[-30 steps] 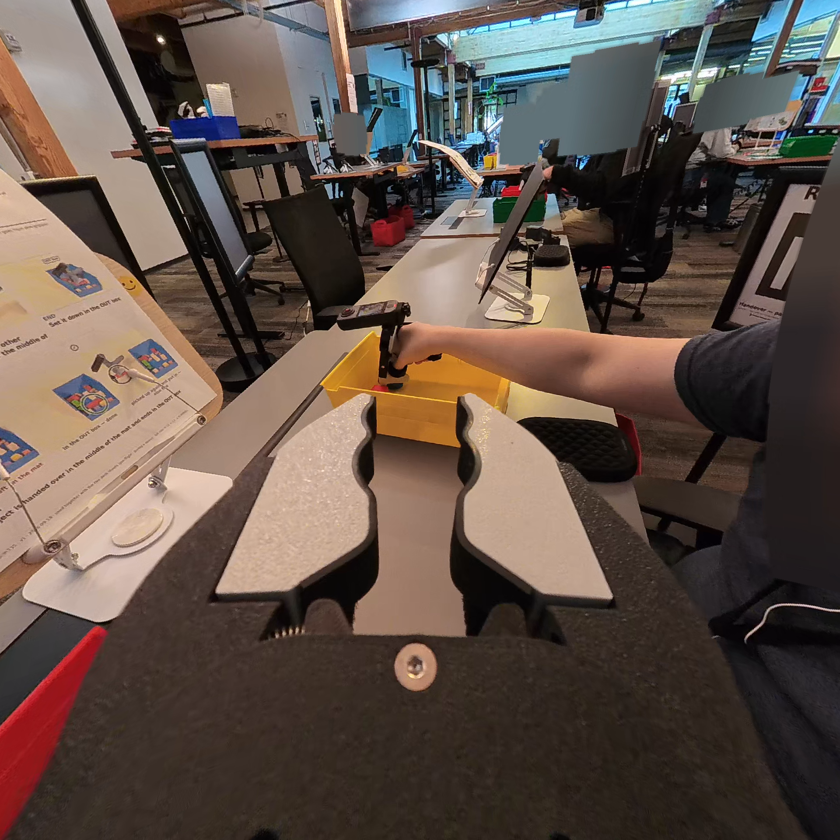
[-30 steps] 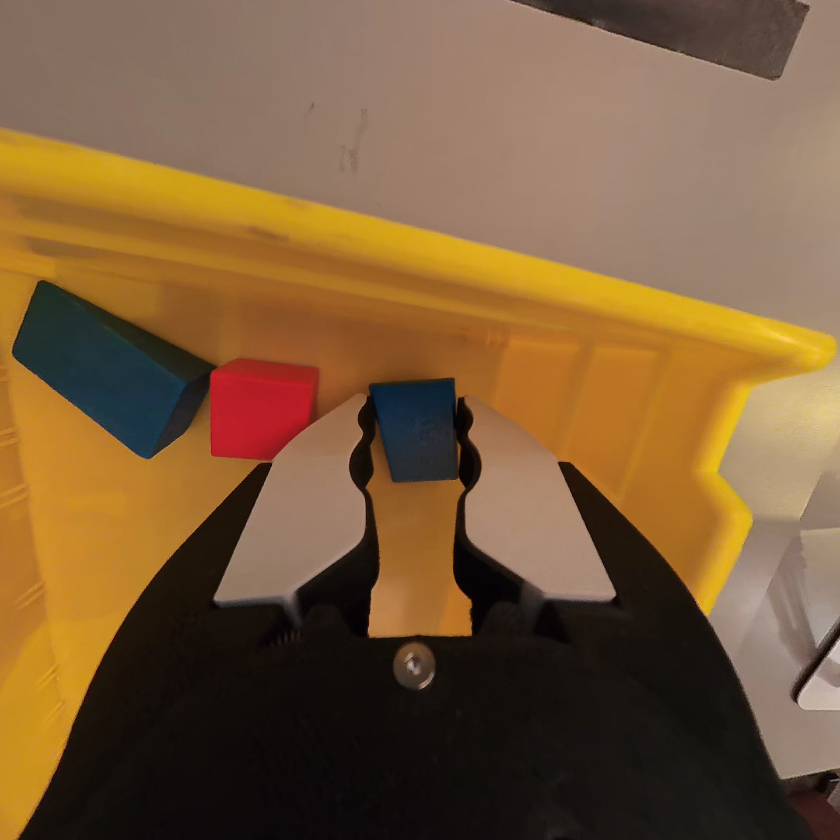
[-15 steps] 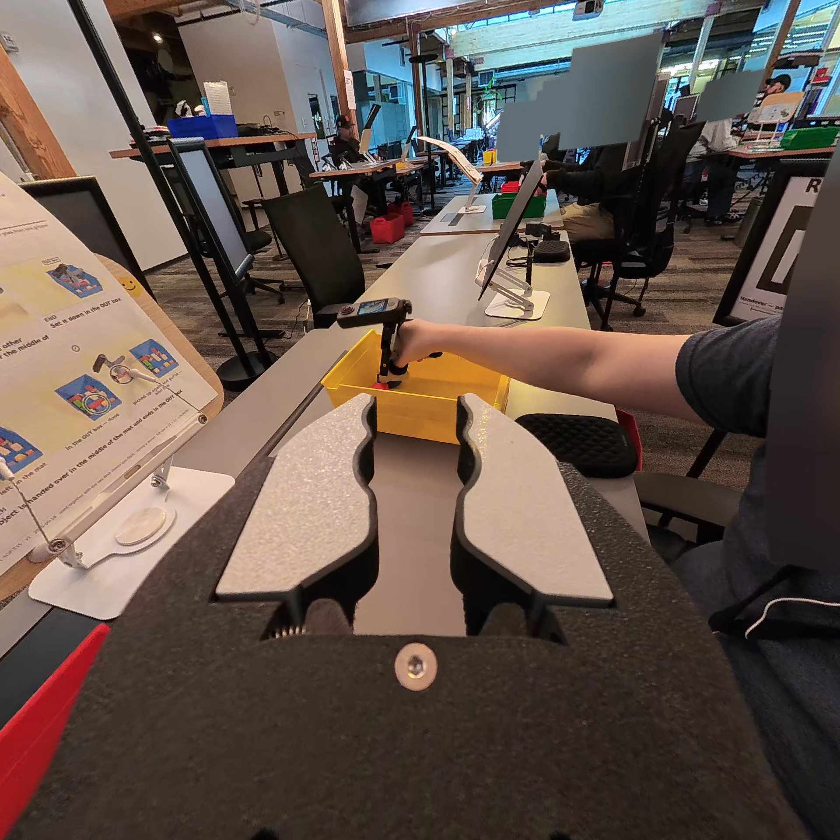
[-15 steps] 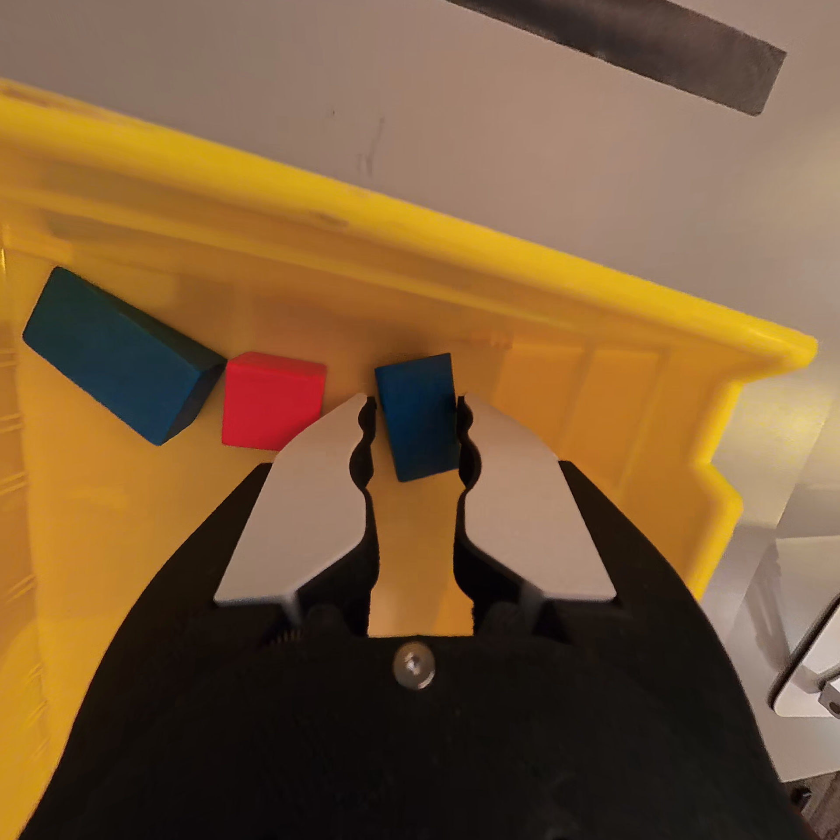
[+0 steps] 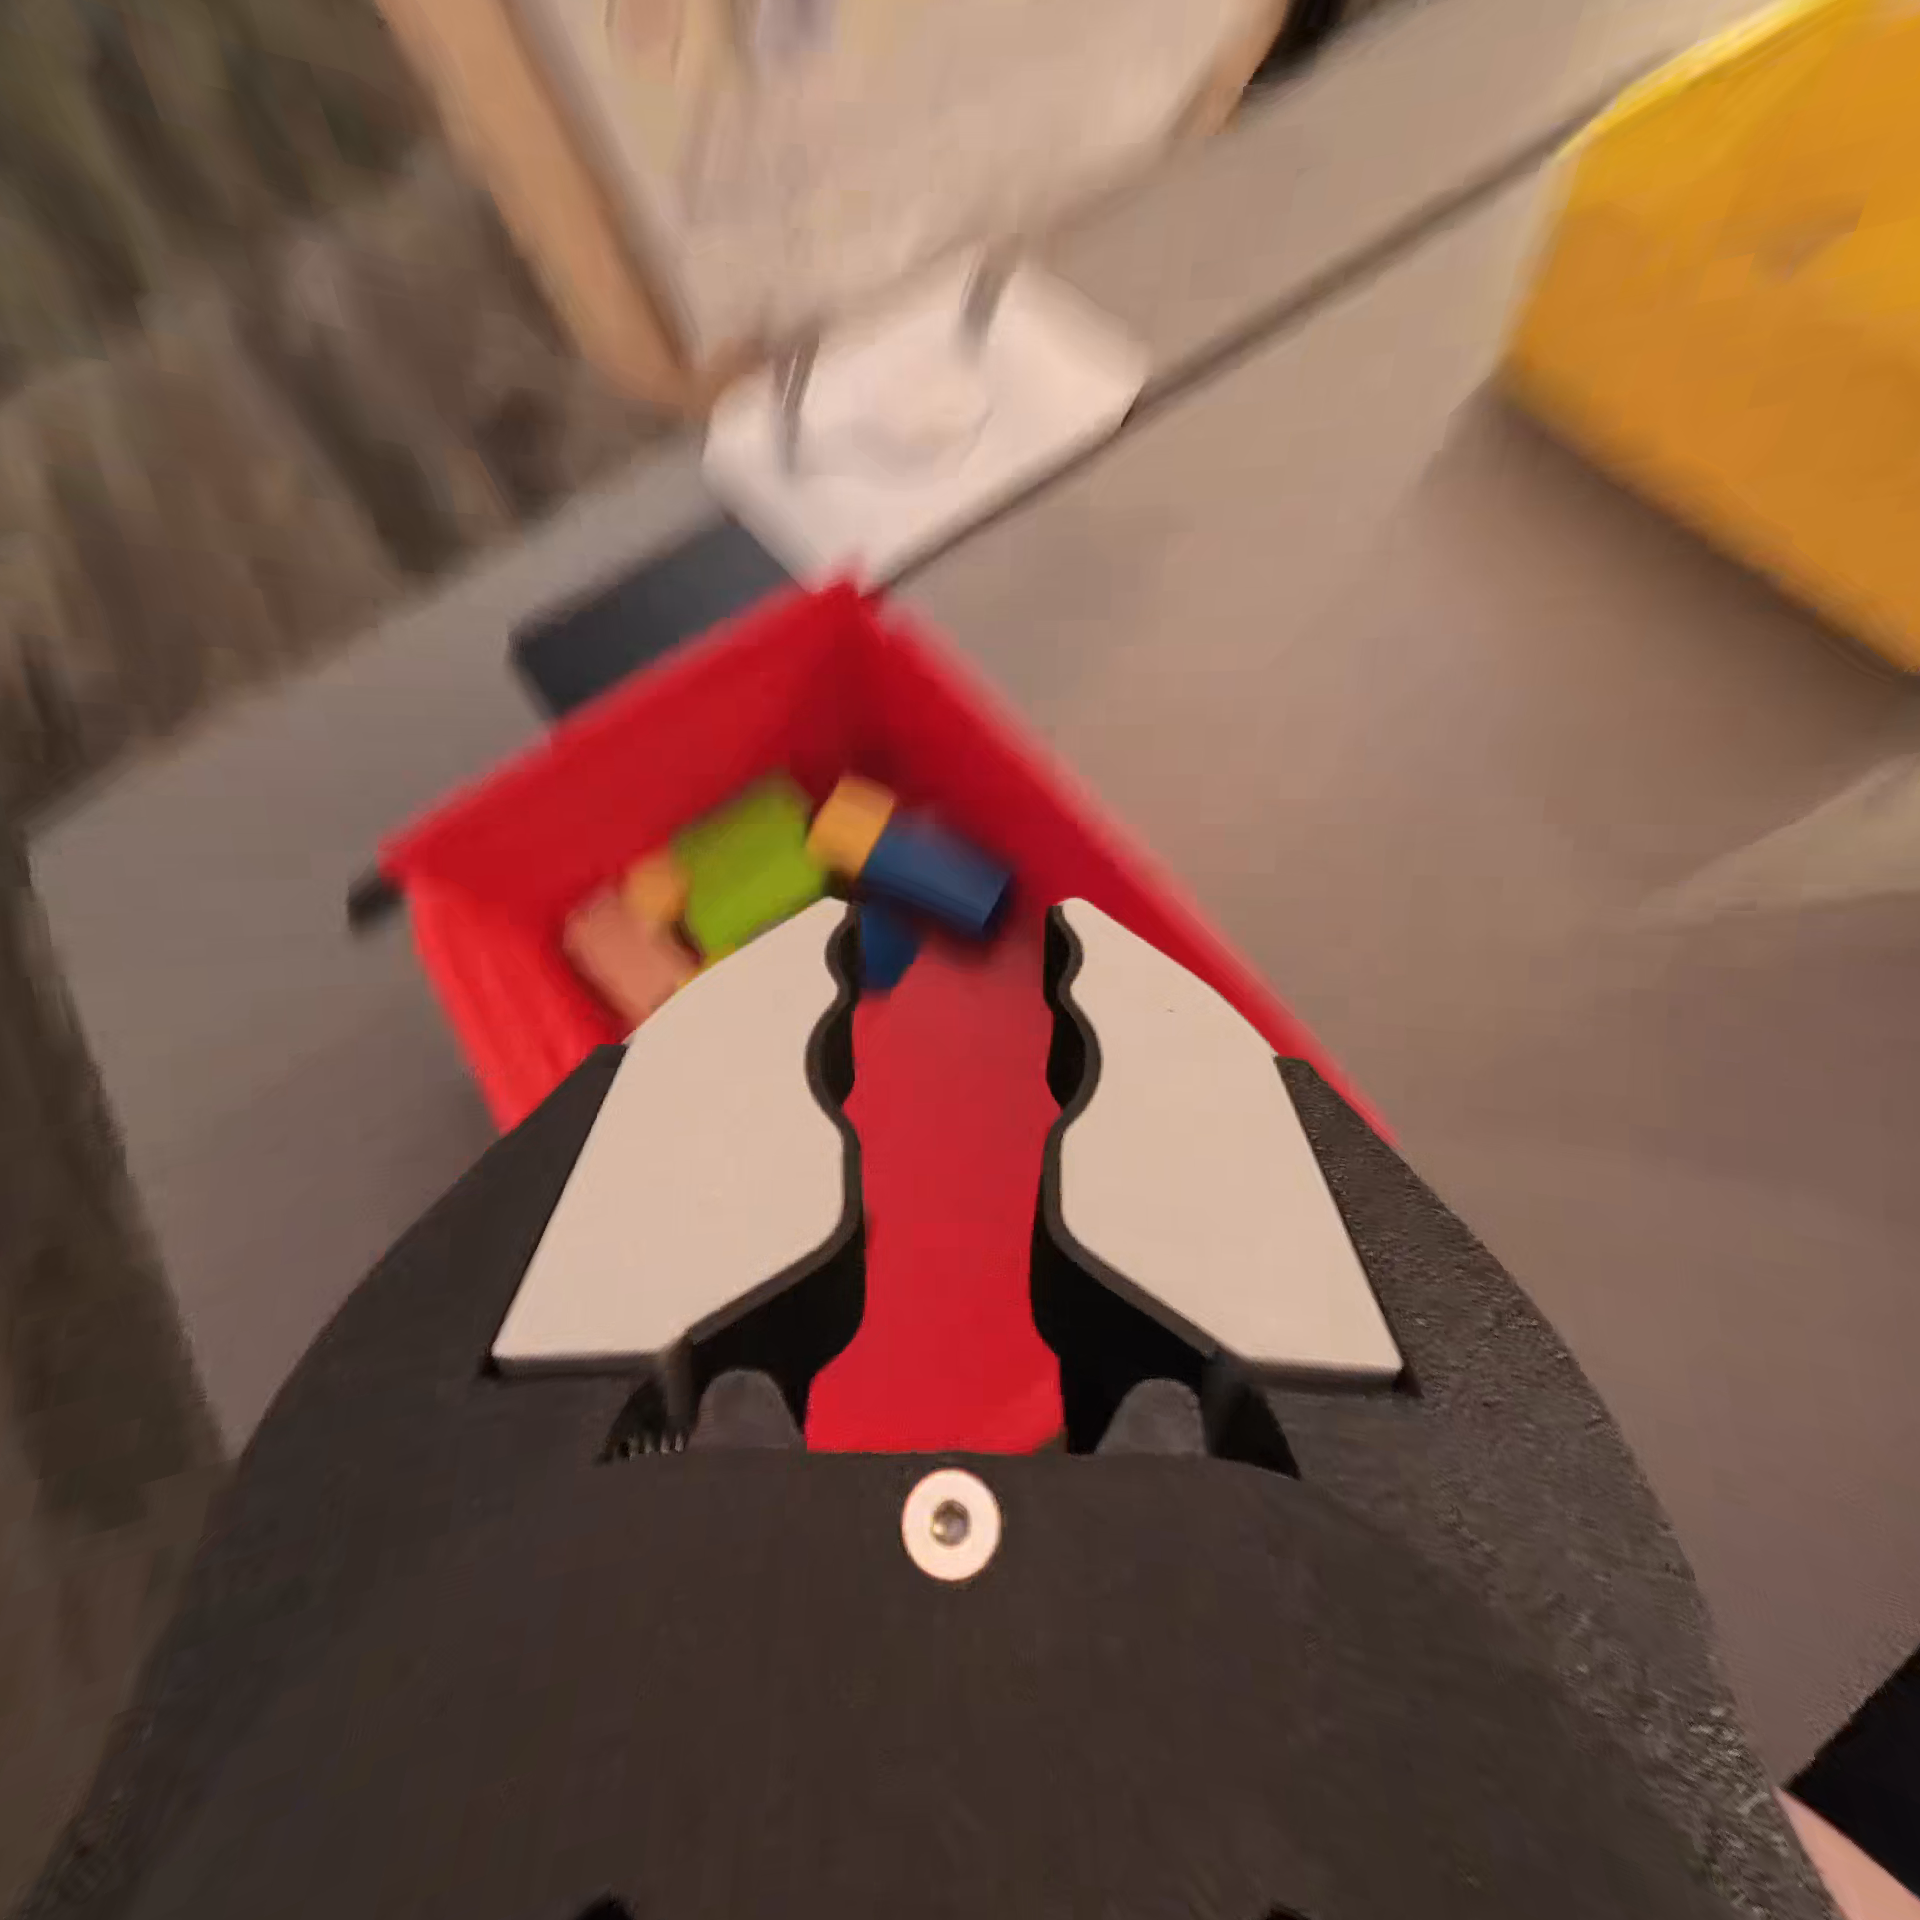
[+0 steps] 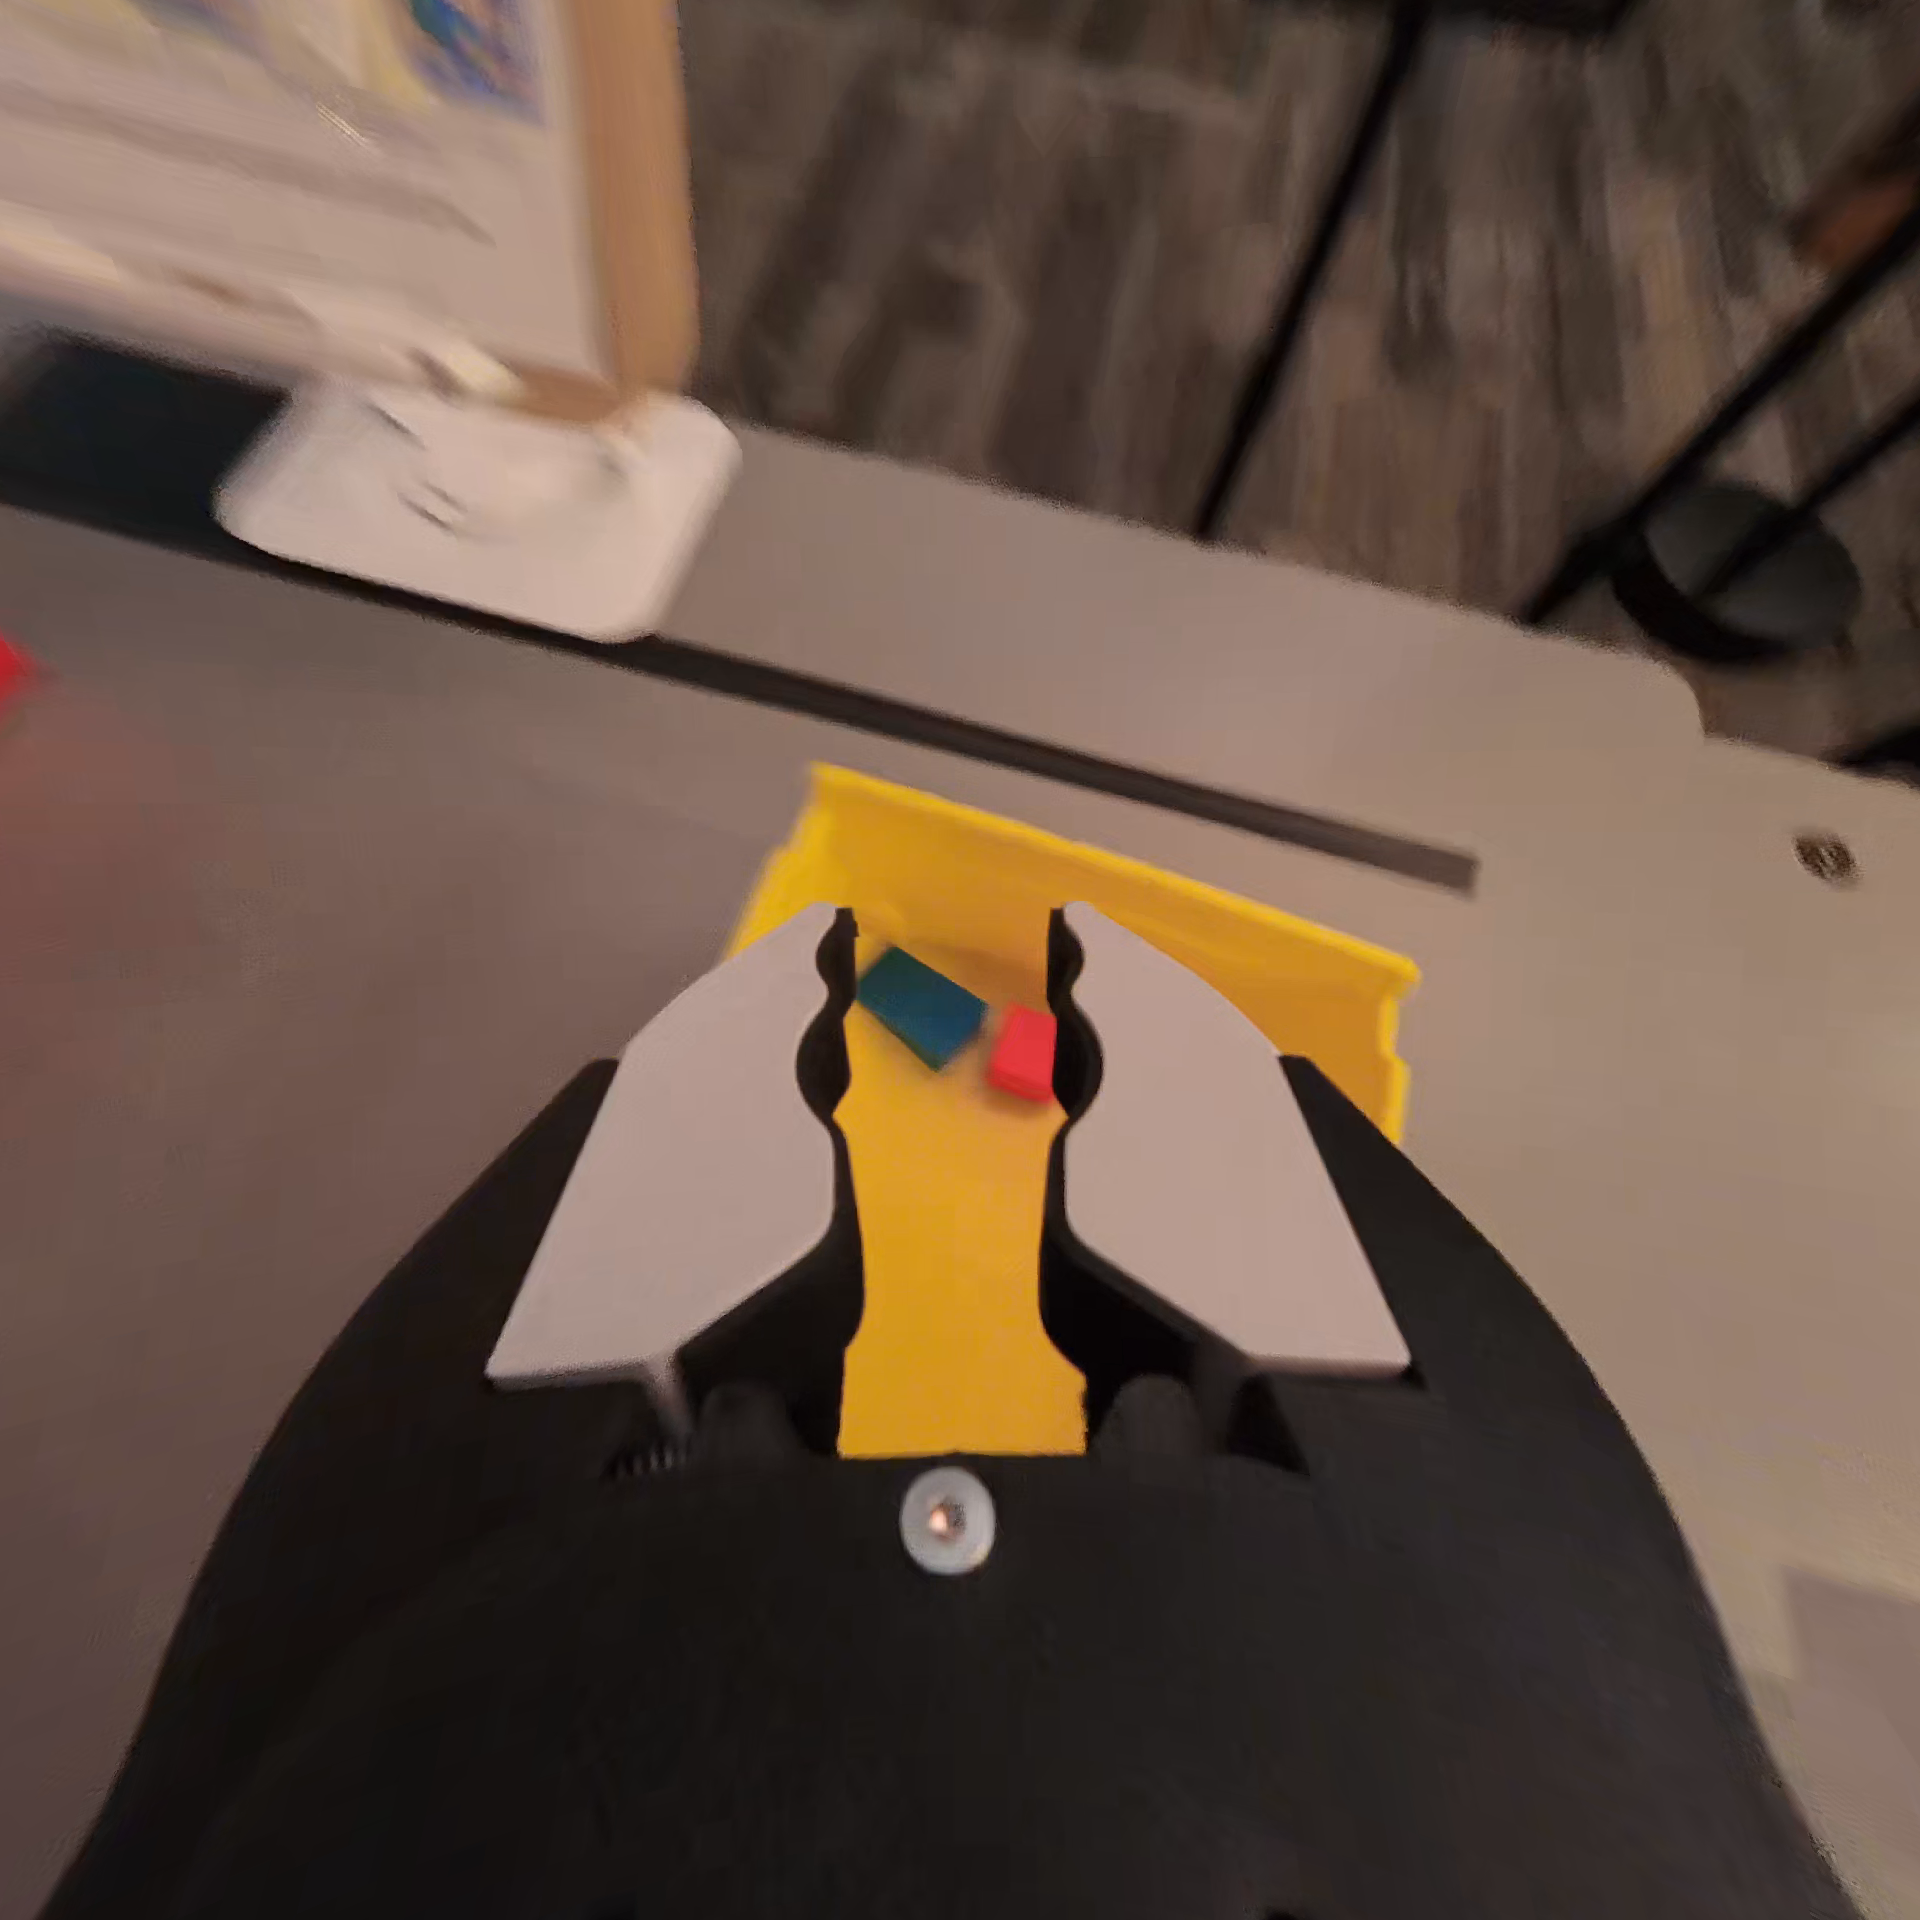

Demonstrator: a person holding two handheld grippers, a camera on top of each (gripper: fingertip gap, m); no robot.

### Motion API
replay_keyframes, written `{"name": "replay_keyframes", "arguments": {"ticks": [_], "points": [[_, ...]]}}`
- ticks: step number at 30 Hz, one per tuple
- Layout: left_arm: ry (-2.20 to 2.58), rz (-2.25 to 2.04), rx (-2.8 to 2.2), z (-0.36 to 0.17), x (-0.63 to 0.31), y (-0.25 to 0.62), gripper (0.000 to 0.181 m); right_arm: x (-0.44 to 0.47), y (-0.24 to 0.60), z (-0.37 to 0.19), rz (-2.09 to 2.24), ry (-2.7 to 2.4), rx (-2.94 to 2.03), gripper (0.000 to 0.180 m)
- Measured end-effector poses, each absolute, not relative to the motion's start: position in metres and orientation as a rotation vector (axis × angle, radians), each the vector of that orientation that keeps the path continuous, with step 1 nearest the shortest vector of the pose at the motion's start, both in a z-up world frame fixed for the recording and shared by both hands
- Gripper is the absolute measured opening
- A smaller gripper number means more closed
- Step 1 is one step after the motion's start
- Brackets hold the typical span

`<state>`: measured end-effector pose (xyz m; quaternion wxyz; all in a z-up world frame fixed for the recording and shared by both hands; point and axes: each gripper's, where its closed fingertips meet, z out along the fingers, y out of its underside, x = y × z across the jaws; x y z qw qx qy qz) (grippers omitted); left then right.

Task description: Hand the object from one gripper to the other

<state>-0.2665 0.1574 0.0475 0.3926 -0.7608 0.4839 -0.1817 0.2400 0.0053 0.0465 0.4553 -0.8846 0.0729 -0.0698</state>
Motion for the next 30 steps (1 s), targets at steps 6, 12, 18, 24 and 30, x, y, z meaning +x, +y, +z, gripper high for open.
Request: {"name": "replay_keyframes", "arguments": {"ticks": [6, 12, 18, 24, 30], "points": [[1.253, -0.492, -2.134, -0.015, -0.244, 0.192, 0.033, 0.164, 0.002, 0.110, -0.046, 0.000, -1.918, 0.036], [0.898, -0.609, -2.426, -0.064, -0.205, 0.225, 0.031, 0.155, 0.002, 0.098, -0.041, -0.045, -1.940, 0.036], [0.869, -0.359, -2.497, -0.094, -0.203, 0.236, 0.054, 0.170, -0.005, 0.099, -0.041, -0.002, -1.924, 0.036], [0.916, -0.247, -2.565, -0.122, -0.201, 0.237, 0.059, 0.176, -0.012, 0.105, -0.038, 0.025, -1.894, 0.036], [1.007, -0.135, -2.595, -0.125, -0.213, 0.230, 0.050, 0.175, -0.015, 0.109, -0.047, 0.021, -1.881, 0.036]]}}
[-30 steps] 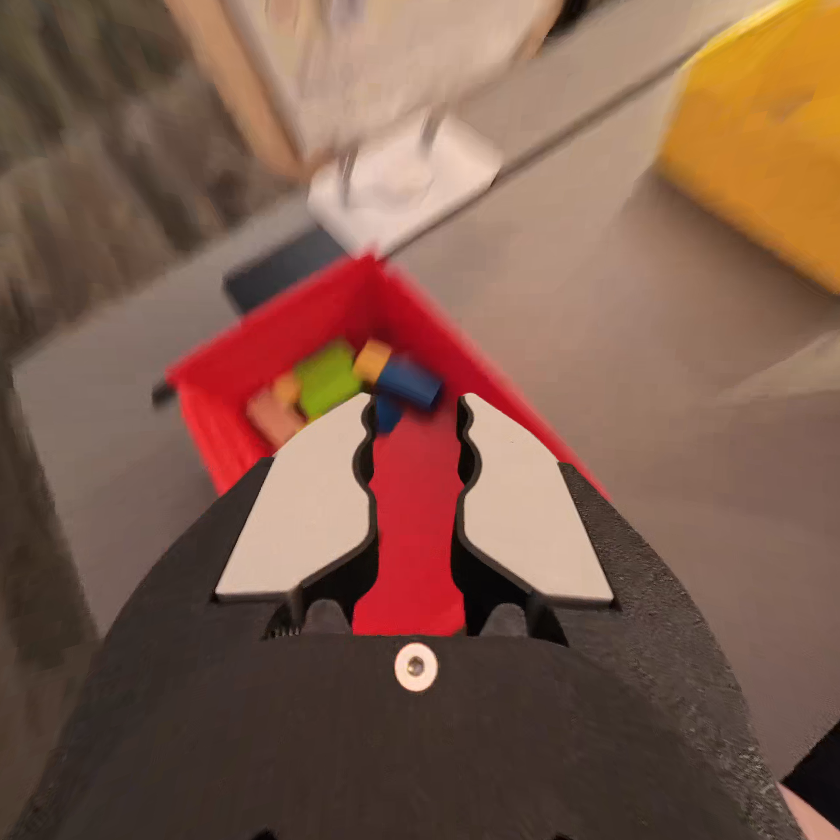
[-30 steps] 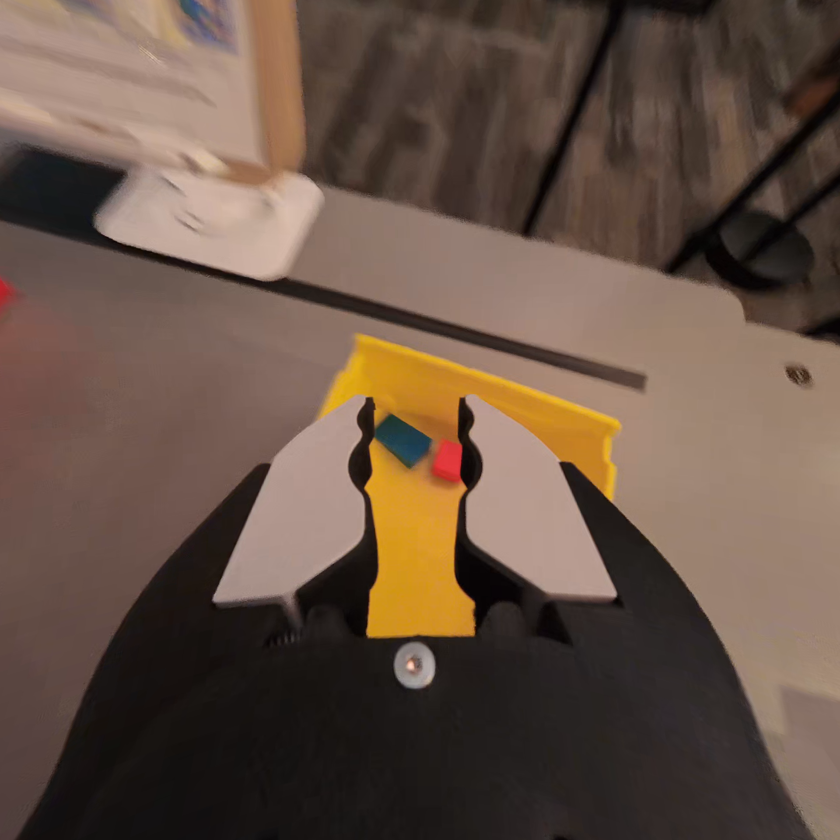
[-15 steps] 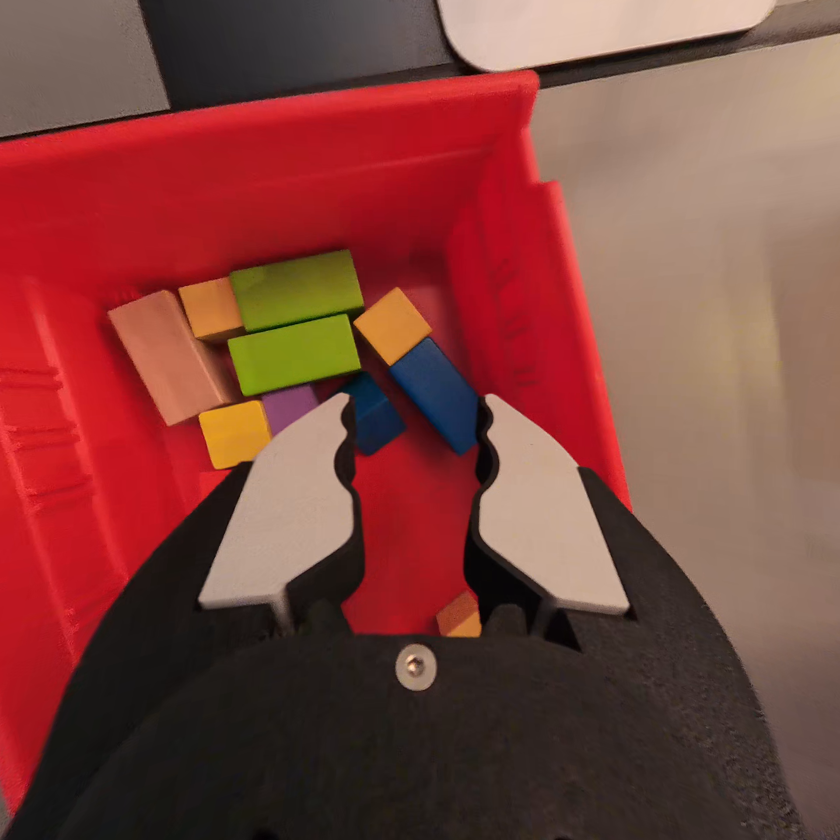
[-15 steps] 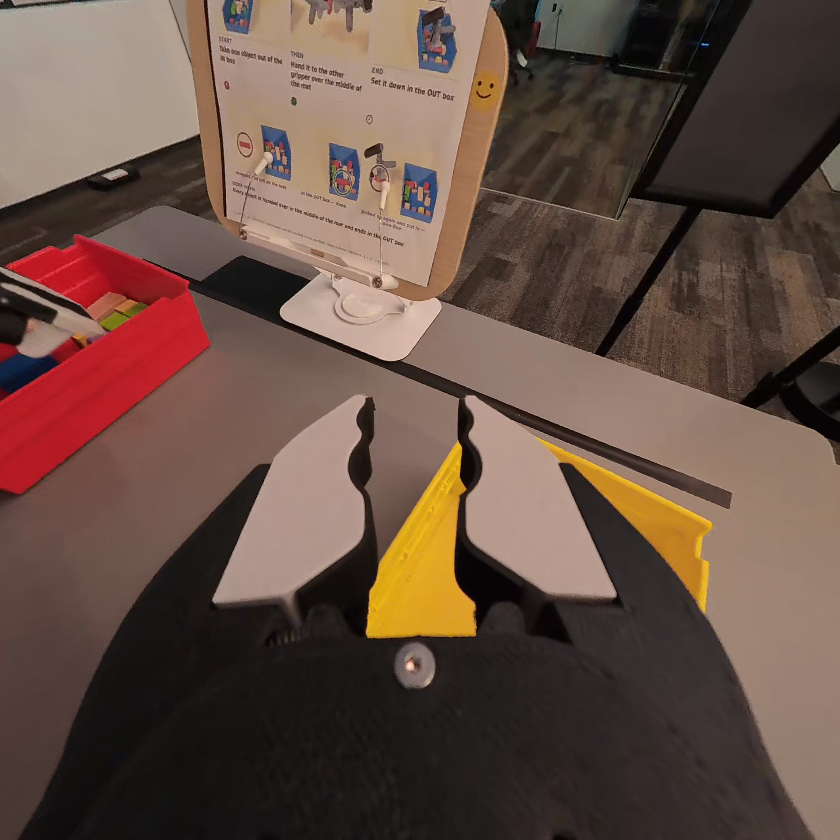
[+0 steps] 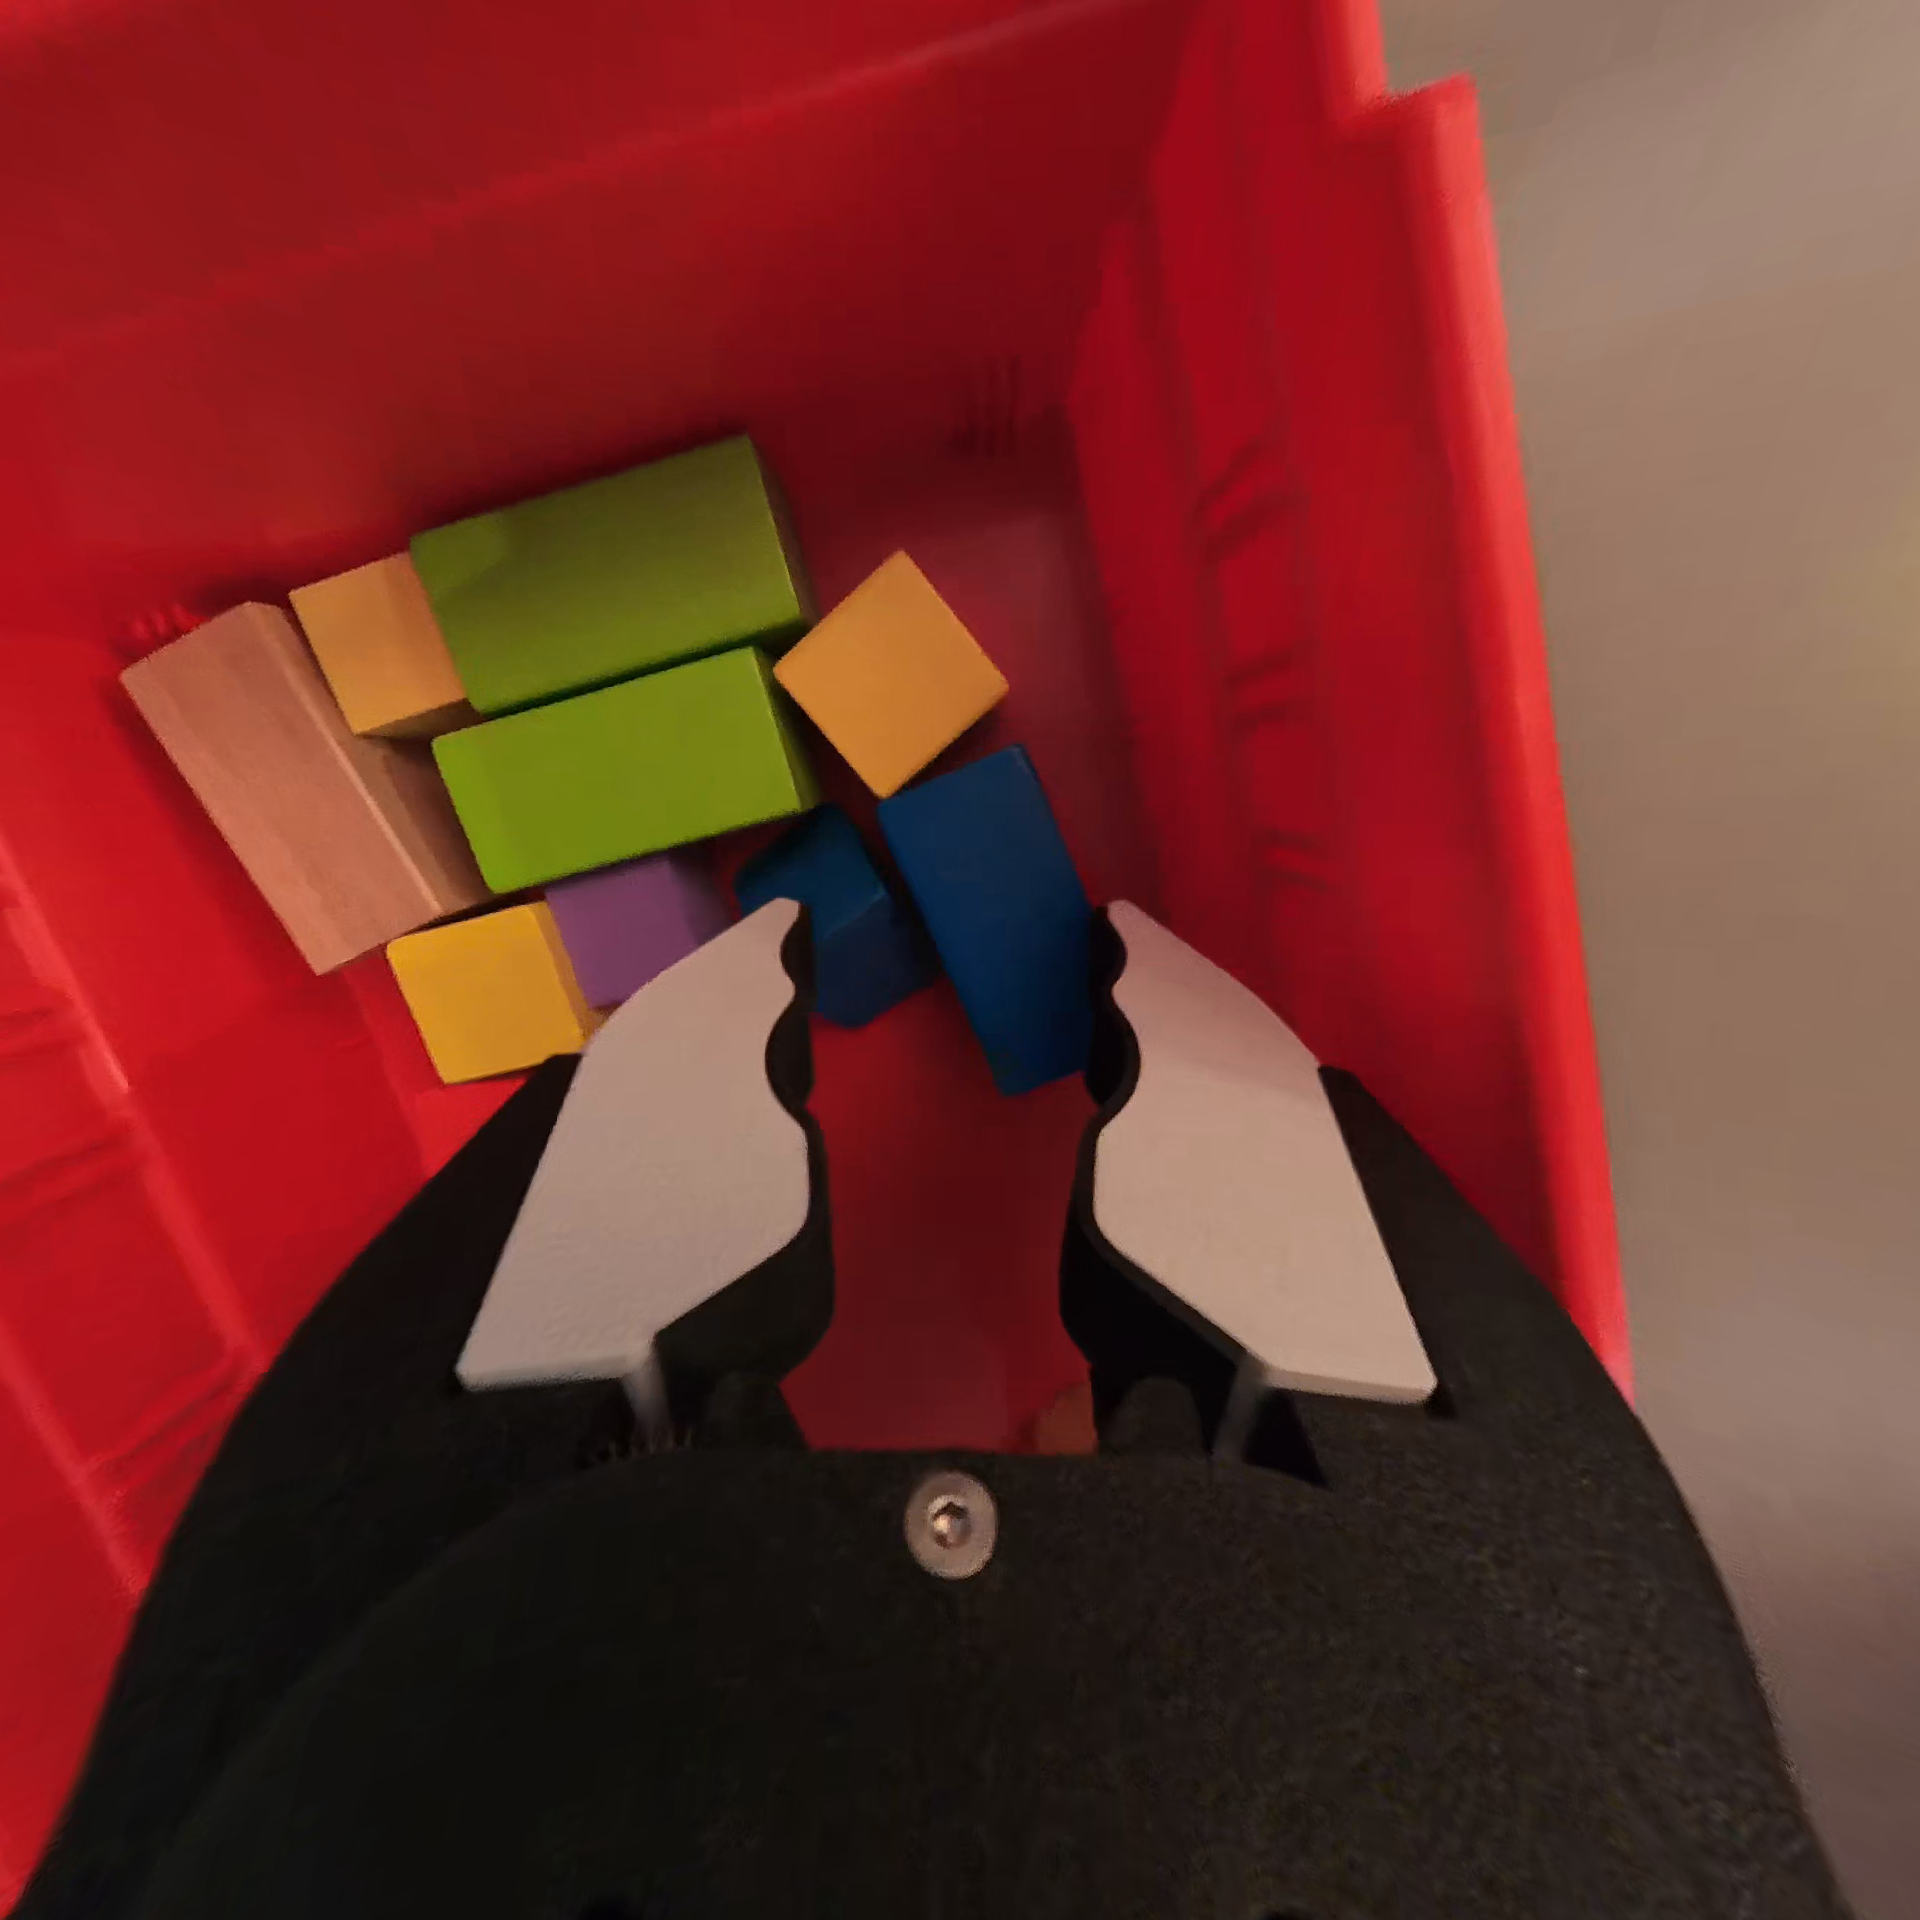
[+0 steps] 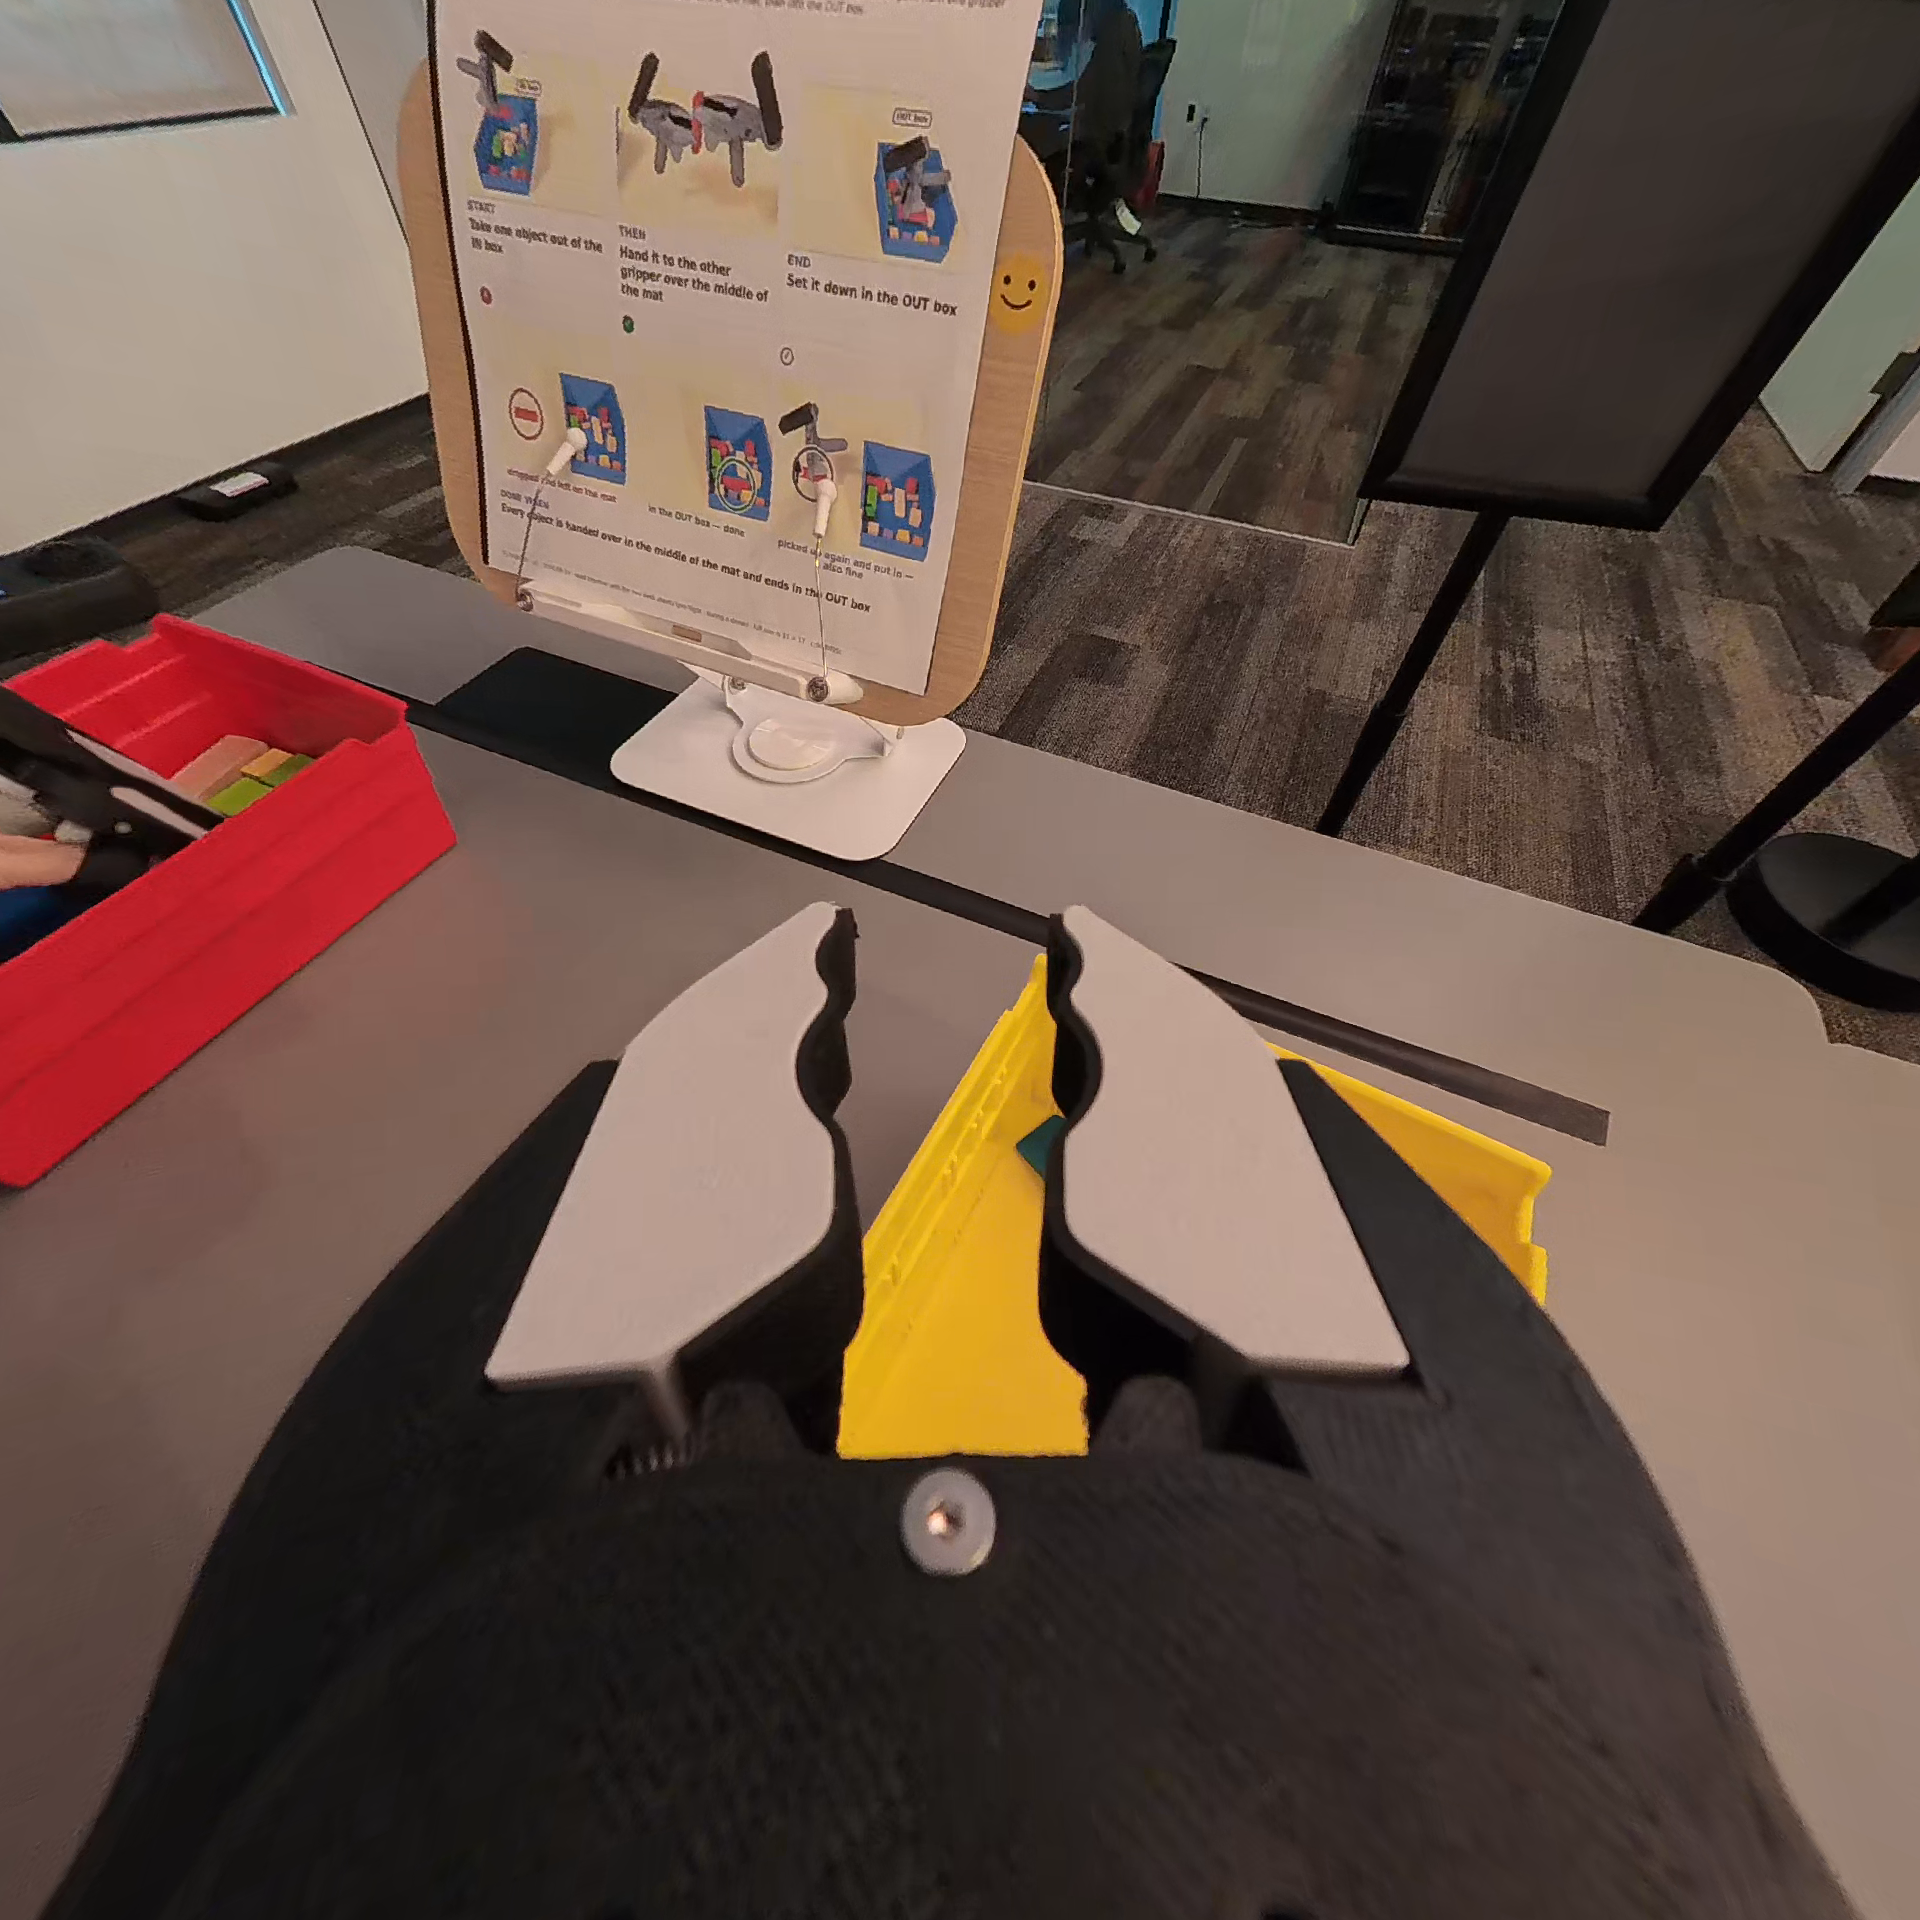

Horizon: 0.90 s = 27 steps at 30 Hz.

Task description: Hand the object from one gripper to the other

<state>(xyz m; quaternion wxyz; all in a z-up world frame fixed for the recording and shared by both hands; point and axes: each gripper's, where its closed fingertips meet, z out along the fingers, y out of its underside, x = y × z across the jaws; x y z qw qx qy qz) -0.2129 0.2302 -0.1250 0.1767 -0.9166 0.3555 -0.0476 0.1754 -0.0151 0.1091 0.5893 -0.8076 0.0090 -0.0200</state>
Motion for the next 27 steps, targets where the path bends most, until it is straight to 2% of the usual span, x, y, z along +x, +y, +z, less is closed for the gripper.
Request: {"name": "replay_keyframes", "arguments": {"ticks": [5, 27], "points": [[1.053, -0.178, -2.628, -0.126, -0.213, 0.221, 0.029, 0.174, -0.014, 0.108, -0.048, 0.017, -1.886, 0.036], [1.166, -0.114, -2.722, -0.132, -0.230, 0.207, 0.033, 0.162, -0.001, 0.096, -0.100, -0.048, -1.939, 0.036]]}}
